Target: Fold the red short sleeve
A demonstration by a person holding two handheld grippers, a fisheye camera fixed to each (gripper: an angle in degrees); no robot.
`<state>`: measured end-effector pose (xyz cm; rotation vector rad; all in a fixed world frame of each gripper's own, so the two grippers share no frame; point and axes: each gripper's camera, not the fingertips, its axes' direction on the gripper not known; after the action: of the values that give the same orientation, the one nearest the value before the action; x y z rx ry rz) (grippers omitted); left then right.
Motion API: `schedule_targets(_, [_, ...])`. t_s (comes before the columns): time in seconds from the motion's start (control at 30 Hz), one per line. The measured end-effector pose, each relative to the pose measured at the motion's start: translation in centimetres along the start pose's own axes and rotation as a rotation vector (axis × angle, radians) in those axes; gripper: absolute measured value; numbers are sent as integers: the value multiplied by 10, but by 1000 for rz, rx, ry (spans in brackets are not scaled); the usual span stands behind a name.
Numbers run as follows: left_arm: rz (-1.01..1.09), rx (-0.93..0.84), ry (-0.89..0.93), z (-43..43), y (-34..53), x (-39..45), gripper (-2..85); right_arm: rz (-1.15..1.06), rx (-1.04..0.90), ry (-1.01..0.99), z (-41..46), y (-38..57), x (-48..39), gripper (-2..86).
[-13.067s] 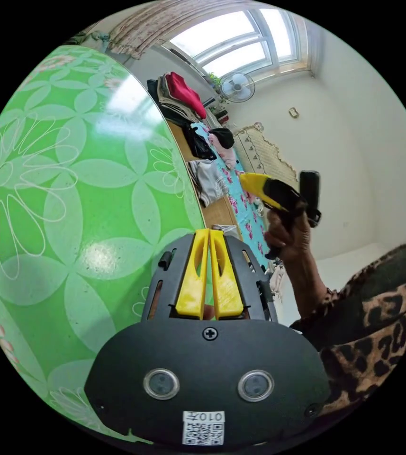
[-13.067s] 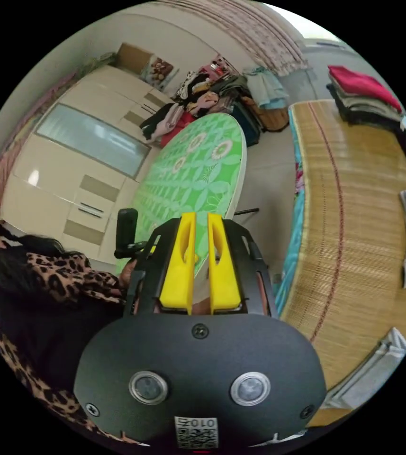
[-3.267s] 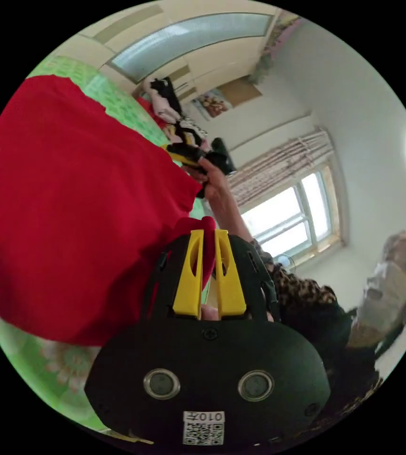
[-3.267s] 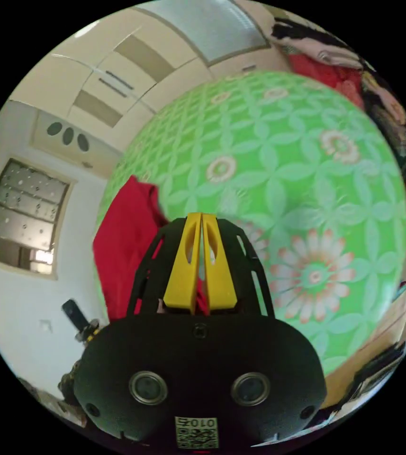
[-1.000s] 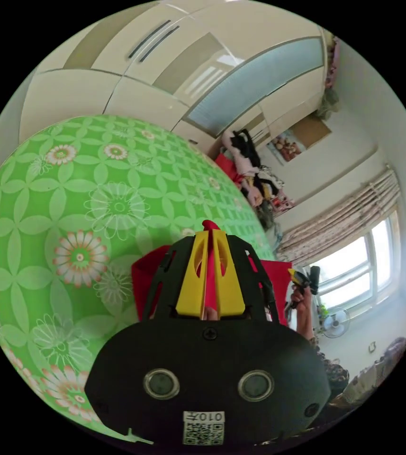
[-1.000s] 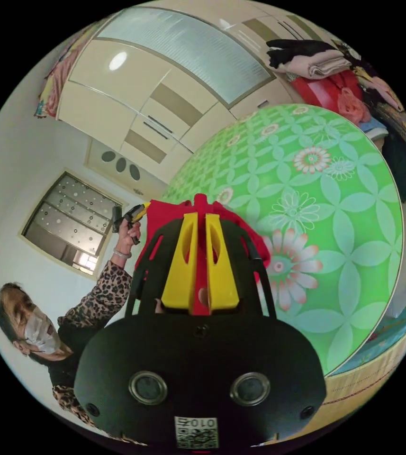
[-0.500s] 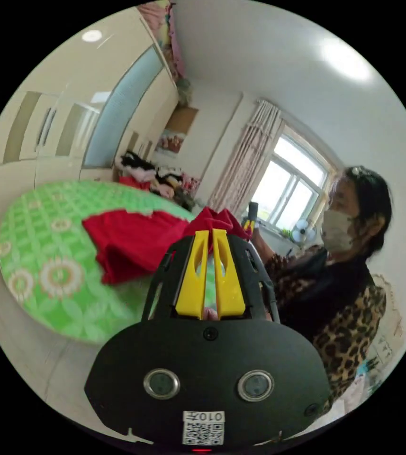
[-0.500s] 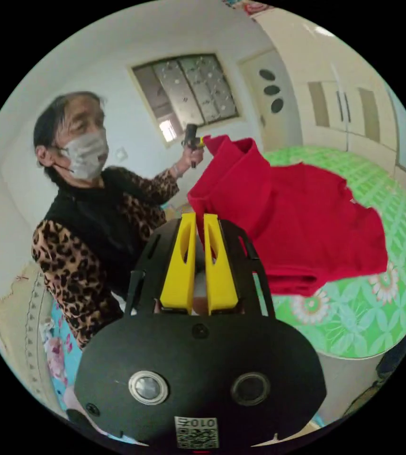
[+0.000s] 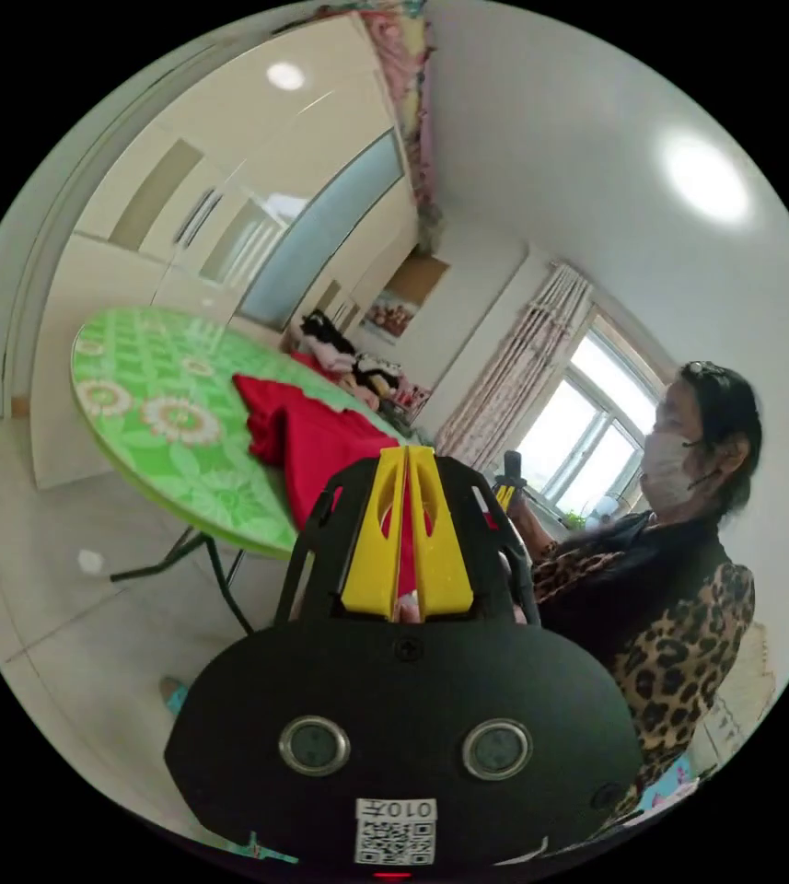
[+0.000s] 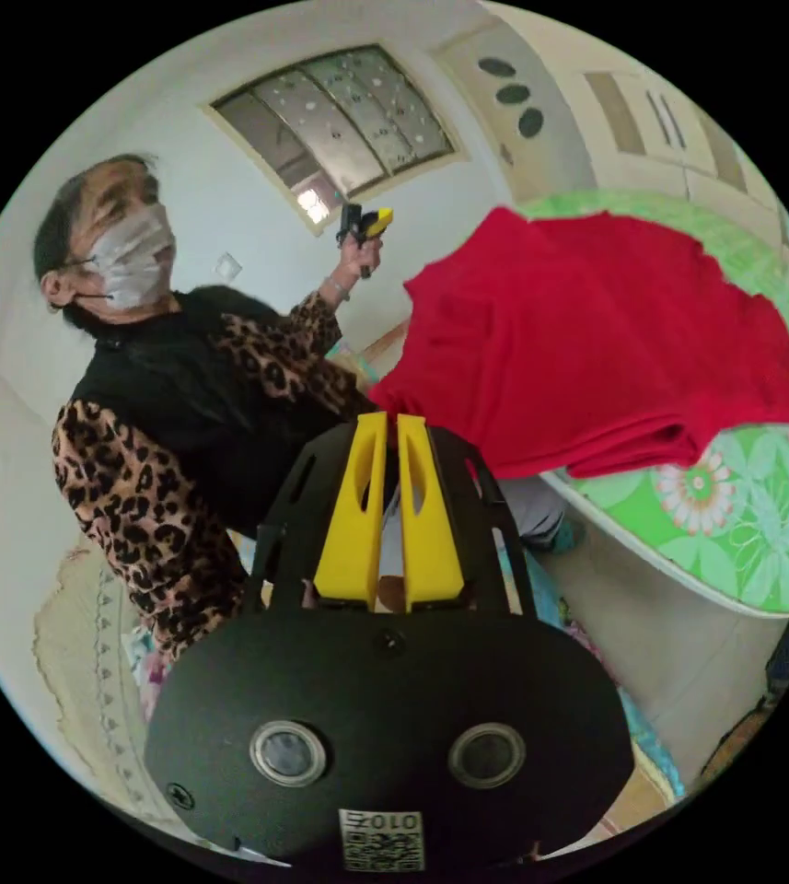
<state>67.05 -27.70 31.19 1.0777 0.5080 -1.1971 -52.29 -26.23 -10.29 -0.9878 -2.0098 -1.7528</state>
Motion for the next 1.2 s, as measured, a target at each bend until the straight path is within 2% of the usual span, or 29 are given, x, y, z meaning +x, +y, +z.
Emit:
schedule_targets(0.07, [-94, -124, -134, 42, -18, -6, -2, 250, 134, 149, -18, -5, 25, 30])
schedule_targets(0.13, [-45, -236, -206, 85, -31, -3, -2, 626, 309, 275, -33, 3, 63, 26])
schedule_targets(0.2, [-9, -311, -258, 123, -49, 4, -2, 660, 398, 193, -38, 5, 74, 25])
schedule_targets(0.27, [17, -379, -298, 170, -77, 7, -2, 676, 347, 169, -34, -6, 82, 24])
schedule_targets(0.33, [14, -479, -323, 210, -94, -3, -3, 748, 159, 283, -16, -29, 95, 24])
schedule_targets(0.47, [-11, -717, -376, 305, -109, -44, -3, 741, -33, 377, 10, -61, 114, 22])
schedule_targets(0.57, [-15, -843, -578, 363, -100, -80, -3, 709, -90, 391, 15, -85, 127, 21])
schedule_targets(0.87, [-131, -686, -504, 432, -164, -171, -3, 792, -134, 577, -5, -150, 212, 23])
schedule_targets(1.0, [-186, -630, -519, 460, -197, -216, -3, 838, -110, 615, -16, -177, 260, 25])
schedule_targets(1.07, [-286, -593, -464, 471, -208, -243, -3, 834, -109, 687, -17, -187, 272, 26])
schedule_targets(1.2, [-334, -536, -454, 474, -211, -256, -4, 865, -34, 717, -17, -190, 287, 26])
